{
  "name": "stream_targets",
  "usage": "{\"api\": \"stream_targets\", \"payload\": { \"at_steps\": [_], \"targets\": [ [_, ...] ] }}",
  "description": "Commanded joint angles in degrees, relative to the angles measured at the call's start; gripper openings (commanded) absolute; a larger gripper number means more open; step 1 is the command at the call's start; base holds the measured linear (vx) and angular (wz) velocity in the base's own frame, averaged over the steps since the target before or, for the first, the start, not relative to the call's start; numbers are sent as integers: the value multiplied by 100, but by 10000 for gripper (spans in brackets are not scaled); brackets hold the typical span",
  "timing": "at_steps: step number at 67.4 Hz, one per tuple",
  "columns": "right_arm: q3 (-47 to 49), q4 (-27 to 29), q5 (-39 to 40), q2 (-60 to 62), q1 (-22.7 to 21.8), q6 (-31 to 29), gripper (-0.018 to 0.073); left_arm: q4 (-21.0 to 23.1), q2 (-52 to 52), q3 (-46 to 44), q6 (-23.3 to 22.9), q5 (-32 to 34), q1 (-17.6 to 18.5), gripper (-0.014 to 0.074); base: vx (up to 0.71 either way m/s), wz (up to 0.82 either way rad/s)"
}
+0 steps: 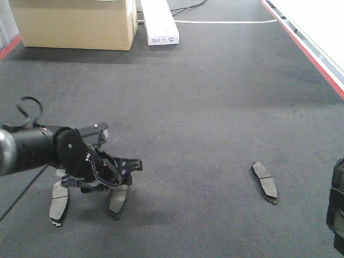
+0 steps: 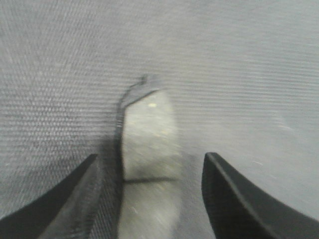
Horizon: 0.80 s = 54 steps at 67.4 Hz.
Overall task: Move and align brake pads A on conveyor
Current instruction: 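Lower the left gripper's brake pad onto the belt beside the placed pad and release, then raise the open left gripper away from the placed pads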
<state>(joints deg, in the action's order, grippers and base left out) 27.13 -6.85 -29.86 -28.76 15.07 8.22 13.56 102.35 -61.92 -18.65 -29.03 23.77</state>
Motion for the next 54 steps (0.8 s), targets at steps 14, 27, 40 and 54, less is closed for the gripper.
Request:
{"api": "stream_targets", "payload": {
  "at_steps": [14,27,40,54],
  "targets": [
    [183,-59,501,-35,-21,-64,-4,-714,-1628,-156,24,-175,33,436,0,0],
    [183,-59,505,-35,-21,-64,-4,-1620,-2780,-151,-56,-929,238,436,0,0],
    [183,-59,505,-35,-21,-64,-4,-1801,-4006,-151,-127,-1265,556,435,0,0],
    [183,-59,505,-35,-21,-64,-4,-2163,-5153,-129,-127,-1628,710,417,0,0]
  ]
}}
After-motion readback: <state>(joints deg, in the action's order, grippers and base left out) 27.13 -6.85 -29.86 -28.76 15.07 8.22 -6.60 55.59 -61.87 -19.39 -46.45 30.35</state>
